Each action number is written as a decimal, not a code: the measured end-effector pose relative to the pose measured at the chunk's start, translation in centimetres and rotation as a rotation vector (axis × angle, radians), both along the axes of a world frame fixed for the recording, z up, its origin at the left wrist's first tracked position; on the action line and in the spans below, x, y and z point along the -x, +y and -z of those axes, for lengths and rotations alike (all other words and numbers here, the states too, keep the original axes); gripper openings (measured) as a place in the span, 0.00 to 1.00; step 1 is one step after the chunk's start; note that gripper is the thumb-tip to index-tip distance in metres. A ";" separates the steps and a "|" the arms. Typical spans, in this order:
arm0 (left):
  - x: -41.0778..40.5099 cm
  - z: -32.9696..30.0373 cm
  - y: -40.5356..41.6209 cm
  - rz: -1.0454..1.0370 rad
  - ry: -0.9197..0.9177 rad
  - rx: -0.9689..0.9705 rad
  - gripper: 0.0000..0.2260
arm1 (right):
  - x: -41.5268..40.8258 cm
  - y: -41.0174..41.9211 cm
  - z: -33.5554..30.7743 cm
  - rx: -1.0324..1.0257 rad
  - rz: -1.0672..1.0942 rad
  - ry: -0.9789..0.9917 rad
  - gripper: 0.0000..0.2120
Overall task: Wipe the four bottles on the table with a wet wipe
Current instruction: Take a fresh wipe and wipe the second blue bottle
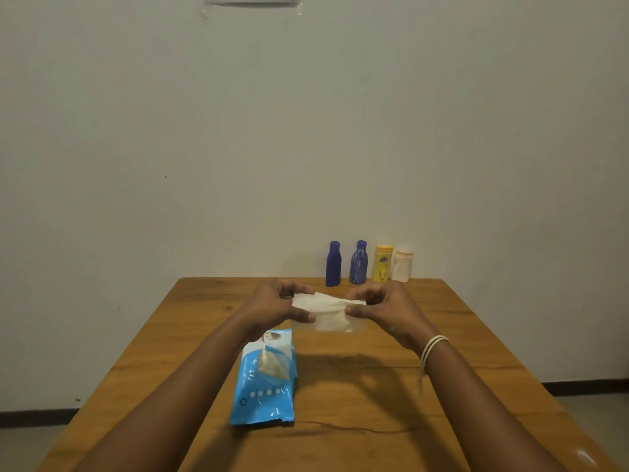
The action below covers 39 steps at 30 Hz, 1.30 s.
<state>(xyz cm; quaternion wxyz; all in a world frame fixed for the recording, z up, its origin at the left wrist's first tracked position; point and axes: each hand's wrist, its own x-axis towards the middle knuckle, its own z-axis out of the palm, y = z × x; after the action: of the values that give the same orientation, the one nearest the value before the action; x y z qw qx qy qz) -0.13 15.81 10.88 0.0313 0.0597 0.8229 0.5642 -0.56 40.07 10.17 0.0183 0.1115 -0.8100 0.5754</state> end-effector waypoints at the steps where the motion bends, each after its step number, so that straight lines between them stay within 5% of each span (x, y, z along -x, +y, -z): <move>1: 0.0 -0.1 0.2 -0.022 0.034 0.027 0.19 | 0.0 -0.1 -0.2 -0.047 0.004 0.026 0.07; 8: -0.3 -0.4 0.4 -0.040 0.100 0.068 0.06 | -0.2 -0.2 -1.5 -0.089 0.004 0.088 0.05; 16: -0.9 -0.7 0.6 0.154 -0.117 -0.057 0.18 | -0.6 -0.8 -1.7 0.117 -0.160 0.011 0.11; 21: -1.3 -1.2 1.7 0.160 -0.070 -0.060 0.08 | -0.4 -1.5 -2.6 0.176 -0.154 -0.025 0.17; 25: -0.8 -1.3 1.9 0.084 -0.075 -0.278 0.07 | -0.3 -1.9 -2.4 0.593 -0.137 -0.285 0.22; 31: -0.7 -1.5 3.1 -0.043 -0.160 -0.459 0.09 | -1.3 -3.2 -1.6 0.721 -0.169 -0.656 0.26; 39: -0.5 -0.9 2.5 0.013 -0.199 -0.473 0.13 | -0.5 -3.2 -1.1 0.653 -0.136 -0.428 0.14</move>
<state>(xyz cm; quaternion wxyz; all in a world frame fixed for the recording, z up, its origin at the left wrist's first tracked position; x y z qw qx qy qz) 0.41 18.33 11.77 0.1007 0.0148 0.6604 0.7440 -0.01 36.87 11.30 -0.1545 0.0305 -0.5606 0.8130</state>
